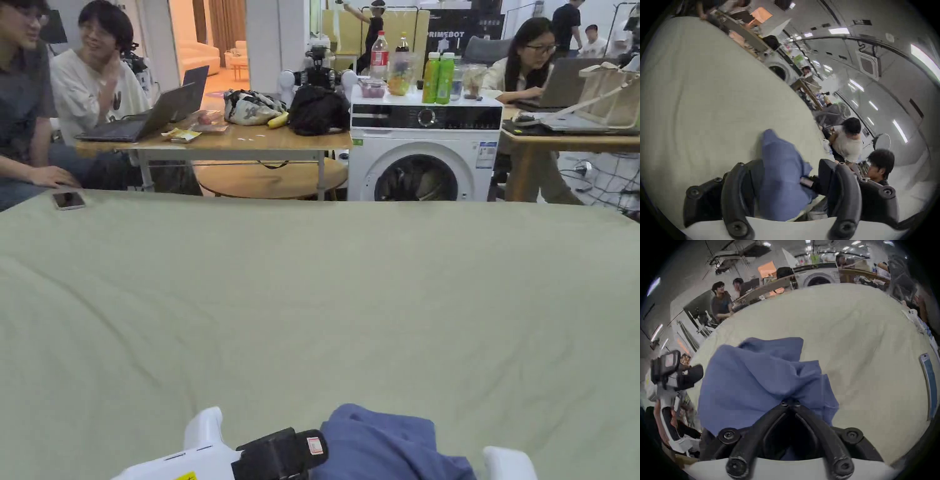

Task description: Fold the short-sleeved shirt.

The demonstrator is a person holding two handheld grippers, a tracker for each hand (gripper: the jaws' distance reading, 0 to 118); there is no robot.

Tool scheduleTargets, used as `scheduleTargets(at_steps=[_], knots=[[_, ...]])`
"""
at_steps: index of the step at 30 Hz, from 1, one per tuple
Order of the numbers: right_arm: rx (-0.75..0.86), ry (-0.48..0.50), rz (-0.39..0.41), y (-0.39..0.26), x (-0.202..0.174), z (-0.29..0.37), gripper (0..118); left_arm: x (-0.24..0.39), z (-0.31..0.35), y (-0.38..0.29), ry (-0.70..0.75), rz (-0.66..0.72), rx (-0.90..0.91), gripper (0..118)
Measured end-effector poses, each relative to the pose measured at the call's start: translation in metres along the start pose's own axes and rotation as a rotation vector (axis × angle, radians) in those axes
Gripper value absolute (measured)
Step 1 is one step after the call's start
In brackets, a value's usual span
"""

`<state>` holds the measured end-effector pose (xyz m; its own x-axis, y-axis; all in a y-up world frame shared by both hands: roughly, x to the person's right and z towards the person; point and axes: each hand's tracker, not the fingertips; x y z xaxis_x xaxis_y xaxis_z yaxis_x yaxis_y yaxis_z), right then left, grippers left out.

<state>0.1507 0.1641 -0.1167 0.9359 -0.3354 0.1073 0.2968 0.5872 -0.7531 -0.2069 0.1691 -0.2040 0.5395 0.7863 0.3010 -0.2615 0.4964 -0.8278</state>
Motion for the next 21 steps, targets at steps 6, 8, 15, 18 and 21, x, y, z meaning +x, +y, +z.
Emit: scheduleTargets(at_steps=[6,8,15,18,21], knots=[[0.01,-0.052,0.08,-0.006,-0.012,0.0,0,-0.009,-0.046,-0.009,0.013,0.027,-0.134,71],[0.016,-0.048,0.073,-0.007,-0.01,0.0,0,-0.007,-0.062,-0.012,0.004,0.025,-0.154,71],[0.024,0.011,0.071,0.002,-0.008,0.014,0,0.005,-0.051,-0.012,0.039,0.022,-0.11,37],[0.186,0.108,0.153,0.023,-0.044,0.03,0,0.008,-0.011,0.01,0.027,0.004,-0.023,36],[0.187,0.224,0.194,0.052,-0.099,0.015,0,-0.006,0.05,0.05,0.071,0.02,0.098,36]])
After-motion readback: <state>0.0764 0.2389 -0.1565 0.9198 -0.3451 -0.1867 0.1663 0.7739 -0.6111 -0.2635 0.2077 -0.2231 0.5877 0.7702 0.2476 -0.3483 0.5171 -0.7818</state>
